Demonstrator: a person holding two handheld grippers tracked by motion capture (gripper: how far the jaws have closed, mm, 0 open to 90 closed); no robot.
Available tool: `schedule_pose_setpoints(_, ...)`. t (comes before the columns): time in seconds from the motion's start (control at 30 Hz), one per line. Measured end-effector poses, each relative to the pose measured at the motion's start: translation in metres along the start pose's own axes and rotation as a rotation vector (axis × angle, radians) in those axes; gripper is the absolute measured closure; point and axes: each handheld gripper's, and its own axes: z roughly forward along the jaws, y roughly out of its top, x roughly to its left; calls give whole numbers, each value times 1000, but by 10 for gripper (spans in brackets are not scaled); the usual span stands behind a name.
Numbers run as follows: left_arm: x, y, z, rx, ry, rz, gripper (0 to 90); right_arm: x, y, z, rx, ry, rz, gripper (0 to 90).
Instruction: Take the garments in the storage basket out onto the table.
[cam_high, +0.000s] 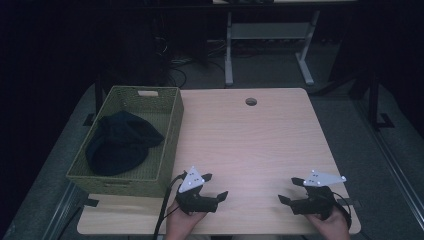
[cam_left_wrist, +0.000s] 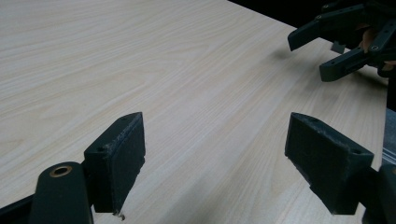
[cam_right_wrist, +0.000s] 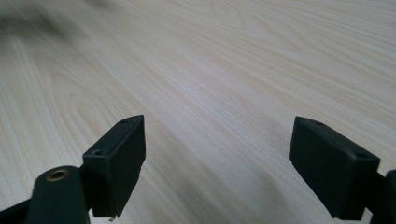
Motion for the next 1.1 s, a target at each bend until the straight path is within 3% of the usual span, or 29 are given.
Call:
schedule_pose_setpoints(0.23, -1, 4, -4, -11, -20, -7, 206, -1, 0, 0, 1, -3, 4, 183)
schedule_pose_setpoints(0.37, -4, 11, -11, -16, -25, 17, 210, 0, 0, -1, -3, -2, 3, 183)
schedule_pose_setpoints(0.57, -1, 23, -24, -35, -33, 22, 216, -1, 0, -1, -8, -3, 5, 182)
schedule_pose_setpoints(0.9, 15, 43, -51, -48, -17, 16, 217, 0, 3, -2, -11, -6, 3, 180)
schedule_pose_setpoints(1.1, 36, 55, -78, -74, 13, -16, 217, 0, 3, -1, -10, -8, 8, 179)
